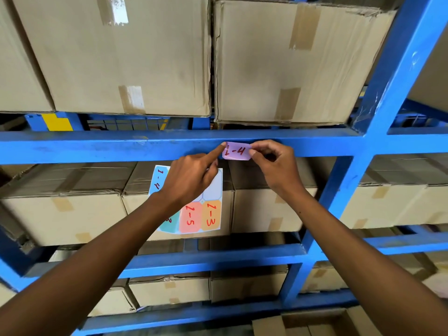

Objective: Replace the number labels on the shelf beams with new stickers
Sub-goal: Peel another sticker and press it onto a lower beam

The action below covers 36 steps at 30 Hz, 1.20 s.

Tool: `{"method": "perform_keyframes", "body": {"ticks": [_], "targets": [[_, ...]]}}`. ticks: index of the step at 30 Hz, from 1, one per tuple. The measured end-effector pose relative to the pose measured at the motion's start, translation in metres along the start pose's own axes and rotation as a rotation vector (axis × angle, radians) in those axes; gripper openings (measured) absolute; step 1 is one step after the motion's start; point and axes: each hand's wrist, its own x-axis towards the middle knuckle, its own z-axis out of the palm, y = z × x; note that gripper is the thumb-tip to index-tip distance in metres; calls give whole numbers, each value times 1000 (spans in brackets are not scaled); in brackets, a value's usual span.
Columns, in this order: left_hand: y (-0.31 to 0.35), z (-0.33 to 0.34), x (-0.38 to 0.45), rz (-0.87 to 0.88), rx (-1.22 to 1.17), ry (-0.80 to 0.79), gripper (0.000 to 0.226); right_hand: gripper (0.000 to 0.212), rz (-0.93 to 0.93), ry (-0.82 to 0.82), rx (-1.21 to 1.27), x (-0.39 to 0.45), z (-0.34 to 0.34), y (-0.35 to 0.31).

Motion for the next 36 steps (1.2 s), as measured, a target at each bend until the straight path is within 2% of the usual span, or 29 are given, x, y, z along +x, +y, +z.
{"method": "perform_keyframes", "body": {"ticks": [22,36], "targets": [[-4,13,4,-85,37,-75,54,14,43,-8,-48,5,5,0],[-5,19,3,-59,207,-110,58,15,25,40,-102,6,9,1]]}}
